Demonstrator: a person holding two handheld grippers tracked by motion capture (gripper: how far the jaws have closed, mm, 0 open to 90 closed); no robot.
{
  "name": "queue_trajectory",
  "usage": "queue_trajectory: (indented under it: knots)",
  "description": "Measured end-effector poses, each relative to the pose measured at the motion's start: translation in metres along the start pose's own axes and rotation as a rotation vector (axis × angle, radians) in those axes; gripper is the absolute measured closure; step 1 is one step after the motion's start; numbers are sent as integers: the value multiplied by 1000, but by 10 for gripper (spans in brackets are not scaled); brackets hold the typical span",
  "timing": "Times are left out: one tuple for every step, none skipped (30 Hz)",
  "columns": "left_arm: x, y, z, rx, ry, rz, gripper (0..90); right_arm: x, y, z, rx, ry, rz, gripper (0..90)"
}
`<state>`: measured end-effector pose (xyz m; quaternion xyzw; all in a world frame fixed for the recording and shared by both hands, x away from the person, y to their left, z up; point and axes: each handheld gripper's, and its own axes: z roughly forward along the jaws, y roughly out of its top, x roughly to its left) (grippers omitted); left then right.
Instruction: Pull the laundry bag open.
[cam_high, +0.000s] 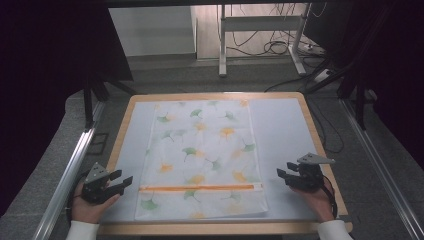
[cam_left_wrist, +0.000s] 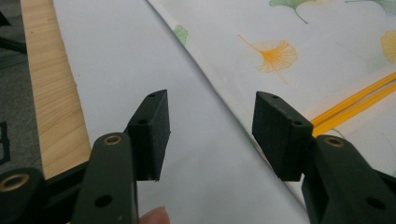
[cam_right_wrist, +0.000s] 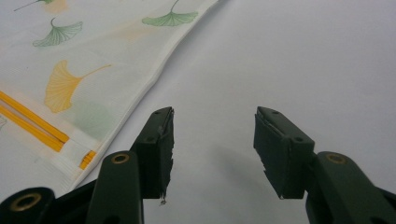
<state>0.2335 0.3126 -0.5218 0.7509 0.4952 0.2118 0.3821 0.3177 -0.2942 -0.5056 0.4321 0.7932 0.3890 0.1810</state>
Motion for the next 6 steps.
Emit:
queue_trajectory:
  knots:
    - [0,0,0,-4,-2,4,454,0,0,0,2,0,-1,471]
    - [0,0,0,-9,-3,10,454,0,0,0,6,0,-1,468]
    - [0,0,-1,-12,-3,12,453,0,0,1,14,-7,1,464]
    - [0,0,-1,-13,-5,13,450,-2,-1,2,21,-10,7,462]
    - [-1,0,-1,-14,-6,14,447,-3,-1,2,22,-10,13,462]
    - [-1,-1,0,-14,-4,19,444,-4,-2,2,21,-14,20,462]
